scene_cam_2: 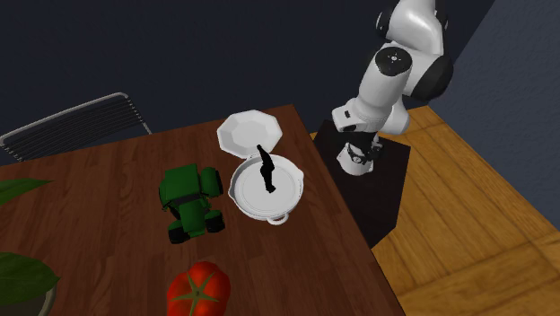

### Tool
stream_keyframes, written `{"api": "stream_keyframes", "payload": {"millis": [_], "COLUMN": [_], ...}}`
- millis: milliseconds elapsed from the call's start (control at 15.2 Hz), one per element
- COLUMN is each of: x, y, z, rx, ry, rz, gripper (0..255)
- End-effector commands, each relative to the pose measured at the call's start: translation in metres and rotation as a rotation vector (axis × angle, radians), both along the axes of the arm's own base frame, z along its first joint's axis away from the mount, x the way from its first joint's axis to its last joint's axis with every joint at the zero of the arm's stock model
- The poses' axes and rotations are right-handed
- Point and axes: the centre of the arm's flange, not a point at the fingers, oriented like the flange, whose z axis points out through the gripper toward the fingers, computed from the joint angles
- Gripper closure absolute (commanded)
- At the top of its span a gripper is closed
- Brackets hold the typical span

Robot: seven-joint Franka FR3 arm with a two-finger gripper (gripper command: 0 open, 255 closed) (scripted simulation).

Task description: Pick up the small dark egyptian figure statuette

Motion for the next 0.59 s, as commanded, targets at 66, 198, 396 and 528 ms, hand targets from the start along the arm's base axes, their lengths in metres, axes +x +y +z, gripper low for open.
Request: {"api": "stream_keyframes", "payload": {"millis": [66,198,396,528], "x": [0.007,0.021,0.042,0.055], "y": [-0.01,-0.029,-0.059,-0.078], "z": [0.004,0.011,0.022,0.029], "rx": [0.001,0.004,0.007,0.01], "ry": [-0.009,-0.027,-0.055,-0.073], "rz": [0.001,0.002,0.003,0.004], "gripper": [0,0,0,0]}}
